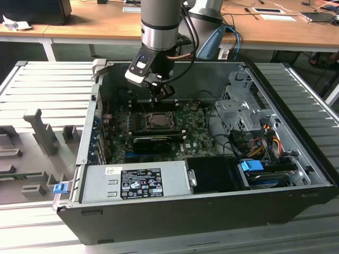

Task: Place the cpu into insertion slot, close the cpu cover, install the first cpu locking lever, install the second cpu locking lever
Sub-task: 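Install the first cpu locking lever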

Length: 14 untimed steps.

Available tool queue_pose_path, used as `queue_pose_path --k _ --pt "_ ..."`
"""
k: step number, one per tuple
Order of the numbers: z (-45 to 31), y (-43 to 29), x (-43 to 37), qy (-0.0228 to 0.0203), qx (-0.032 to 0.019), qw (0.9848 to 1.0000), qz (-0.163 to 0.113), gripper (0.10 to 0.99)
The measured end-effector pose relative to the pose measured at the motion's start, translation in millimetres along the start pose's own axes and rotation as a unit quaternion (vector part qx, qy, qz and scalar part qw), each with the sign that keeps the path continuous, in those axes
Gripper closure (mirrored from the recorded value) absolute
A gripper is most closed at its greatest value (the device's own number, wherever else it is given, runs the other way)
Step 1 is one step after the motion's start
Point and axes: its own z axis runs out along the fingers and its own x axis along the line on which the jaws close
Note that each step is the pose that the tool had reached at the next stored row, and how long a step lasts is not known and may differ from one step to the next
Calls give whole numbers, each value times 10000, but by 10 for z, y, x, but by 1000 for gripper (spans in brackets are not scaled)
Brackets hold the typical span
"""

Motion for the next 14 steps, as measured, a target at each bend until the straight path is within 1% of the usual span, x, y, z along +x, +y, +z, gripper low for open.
queue_pose_path --k 14 --pt "0 0 0 4 15 9993 -363 980"
